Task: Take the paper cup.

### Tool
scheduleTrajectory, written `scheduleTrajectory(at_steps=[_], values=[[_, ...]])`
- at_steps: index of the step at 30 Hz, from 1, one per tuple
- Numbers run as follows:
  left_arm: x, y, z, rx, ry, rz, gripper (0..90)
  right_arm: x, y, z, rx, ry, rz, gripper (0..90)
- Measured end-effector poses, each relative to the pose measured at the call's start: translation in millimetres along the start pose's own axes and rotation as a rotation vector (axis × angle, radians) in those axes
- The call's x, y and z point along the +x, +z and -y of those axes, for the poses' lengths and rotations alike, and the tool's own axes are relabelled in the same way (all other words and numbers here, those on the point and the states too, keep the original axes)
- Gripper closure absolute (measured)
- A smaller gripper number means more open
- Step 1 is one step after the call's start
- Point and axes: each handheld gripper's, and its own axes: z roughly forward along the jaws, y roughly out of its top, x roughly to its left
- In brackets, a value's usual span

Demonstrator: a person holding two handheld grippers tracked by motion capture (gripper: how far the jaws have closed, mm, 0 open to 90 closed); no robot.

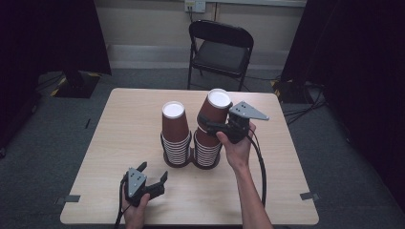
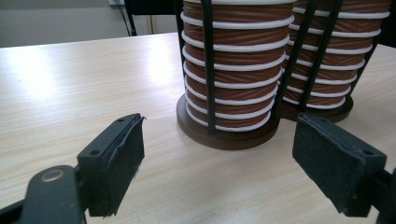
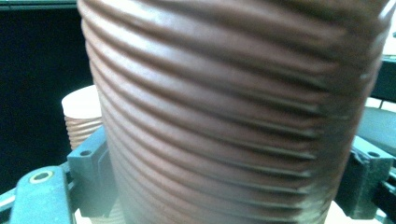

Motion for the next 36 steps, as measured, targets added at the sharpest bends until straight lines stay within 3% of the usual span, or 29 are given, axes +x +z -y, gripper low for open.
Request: scheduleTrajectory(at_steps=[8,18,28,36], values=[[-0.2,0.3,0.0,0.000,0.003,0.004,16.3,0.2,-7.5,-12.0,-0.043,0.004,-0.007,12.7],[-0.2,0.2,0.0,0.000,0.003,0.001,16.3,-2.8,-19.7,-15.1,-0.087,0.078,-0.021,12.8],[0.1,0.3,0.0,-0.001,-0.010,-0.009,16.3,-9.3,-34.5,-14.1,-0.112,0.108,0.014,13.0],[-0.8,0.7,-0.2,0.004,0.001,-0.012,16.3,-19.4,-49.8,-8.3,-0.101,0.146,0.022,13.0]])
